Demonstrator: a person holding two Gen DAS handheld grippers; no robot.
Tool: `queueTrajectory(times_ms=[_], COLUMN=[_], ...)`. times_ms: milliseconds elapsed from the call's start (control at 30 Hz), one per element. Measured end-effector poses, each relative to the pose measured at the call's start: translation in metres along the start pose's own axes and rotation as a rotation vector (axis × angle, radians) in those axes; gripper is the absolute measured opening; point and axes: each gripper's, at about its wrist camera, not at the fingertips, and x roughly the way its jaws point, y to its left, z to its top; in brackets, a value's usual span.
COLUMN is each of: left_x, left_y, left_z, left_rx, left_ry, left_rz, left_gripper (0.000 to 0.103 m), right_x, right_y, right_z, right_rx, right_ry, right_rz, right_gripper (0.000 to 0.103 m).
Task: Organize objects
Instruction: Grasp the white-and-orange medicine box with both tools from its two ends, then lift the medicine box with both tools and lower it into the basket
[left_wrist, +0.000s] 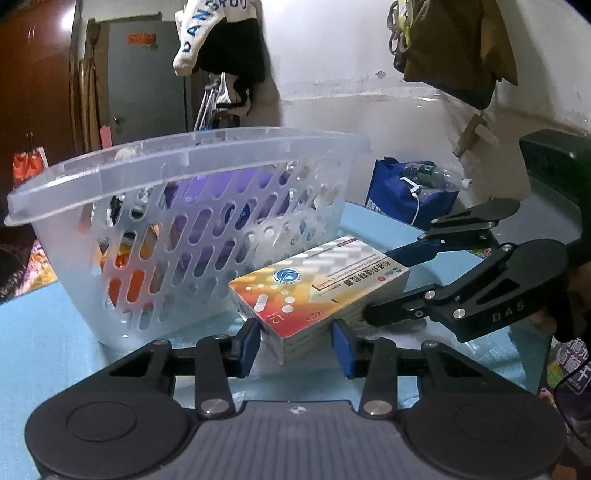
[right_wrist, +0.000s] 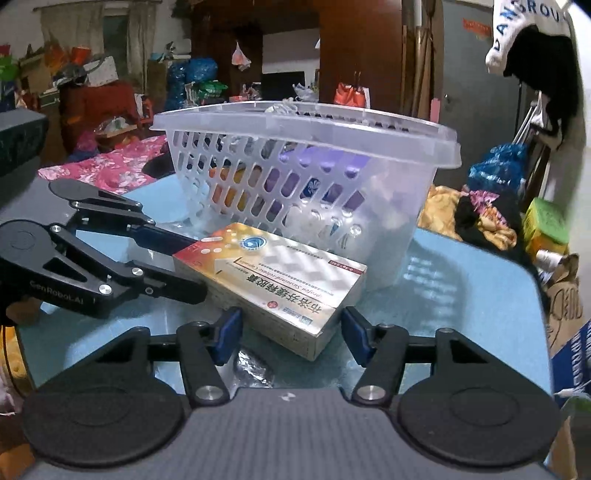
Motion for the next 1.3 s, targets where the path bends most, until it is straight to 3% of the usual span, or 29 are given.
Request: queueTrajectory(times_ms=[400, 700, 833, 967, 1300], left_x=[-0.043, -0.088, -0.078, -0.049, -0.007], left_y=[-0.021, -0.022, -0.004, 0.021, 0.053], left_z=[0.01, 0.085, 0.126, 0.147, 0.135], left_rx=[0.026, 0.086, 0.082, 0.055, 0.012], left_ry=[-0.086, -0.156, -0.137, -0.098, -0.011], left_rz=[0.043, 0.13, 0.157, 0.146, 0.149], left_gripper=[0.045, 0.045, 0.045, 0.045, 0.045], right_x=[-0.042, -0.06, -0.039, -0.014, 0.032], right_y=[0.029, 0.025, 0.008, -0.008, -0.01], right_z=[0.023, 0.11, 0.14, 0.149, 0.143], right_rx=[-0.042, -0.079, -0.068, -0.053, -0.036], right_ry=[-0.055, -0.098, -0.076, -0.034, 0.062], right_rz=[-0.031, -0.066, -0.078, -0.101, -0.103], right_gripper=[0.059, 0.058, 0.057, 0.057, 0.057])
